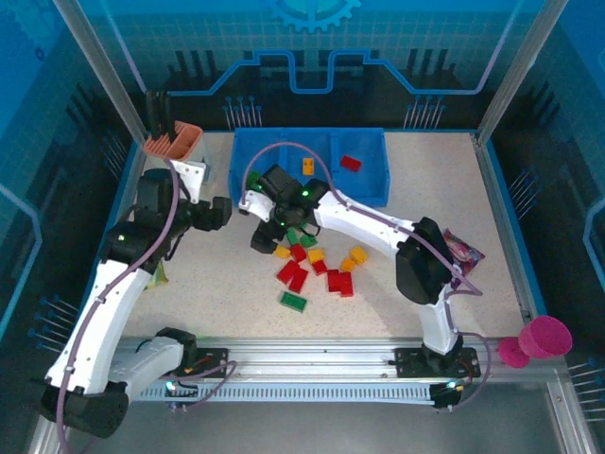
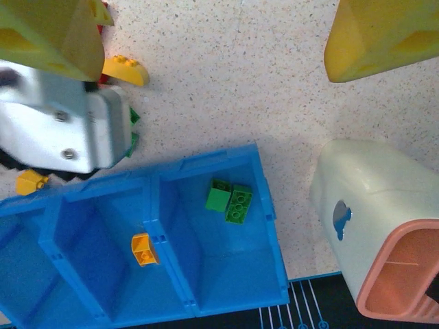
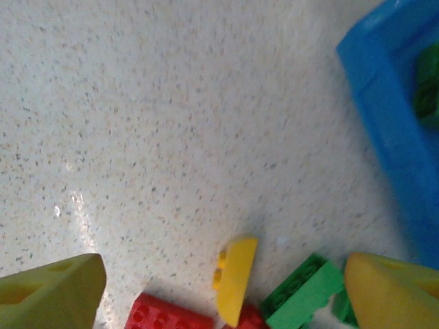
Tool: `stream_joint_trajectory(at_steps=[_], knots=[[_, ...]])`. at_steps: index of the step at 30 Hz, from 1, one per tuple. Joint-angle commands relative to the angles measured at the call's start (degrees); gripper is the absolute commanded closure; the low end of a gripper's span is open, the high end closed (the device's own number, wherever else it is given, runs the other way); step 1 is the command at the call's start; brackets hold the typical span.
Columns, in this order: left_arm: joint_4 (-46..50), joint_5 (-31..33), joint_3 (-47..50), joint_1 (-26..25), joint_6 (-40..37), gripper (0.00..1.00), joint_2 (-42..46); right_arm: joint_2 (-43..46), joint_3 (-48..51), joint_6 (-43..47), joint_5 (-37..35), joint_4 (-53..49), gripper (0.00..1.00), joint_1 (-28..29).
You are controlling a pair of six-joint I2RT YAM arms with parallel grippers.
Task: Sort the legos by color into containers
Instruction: Pick up the lego from the center of the table.
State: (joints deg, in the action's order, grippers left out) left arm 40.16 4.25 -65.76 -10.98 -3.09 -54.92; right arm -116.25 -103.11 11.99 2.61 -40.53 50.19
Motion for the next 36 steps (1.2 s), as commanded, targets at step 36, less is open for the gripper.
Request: stream_joint_trajectory(at_steps=[36], knots=[[-1.0,0.2,0.8,0.4,0.8,0.13,0.2,-16.5,-7.0,-4.2,-3.1,-10.8,0.47,-1.8]])
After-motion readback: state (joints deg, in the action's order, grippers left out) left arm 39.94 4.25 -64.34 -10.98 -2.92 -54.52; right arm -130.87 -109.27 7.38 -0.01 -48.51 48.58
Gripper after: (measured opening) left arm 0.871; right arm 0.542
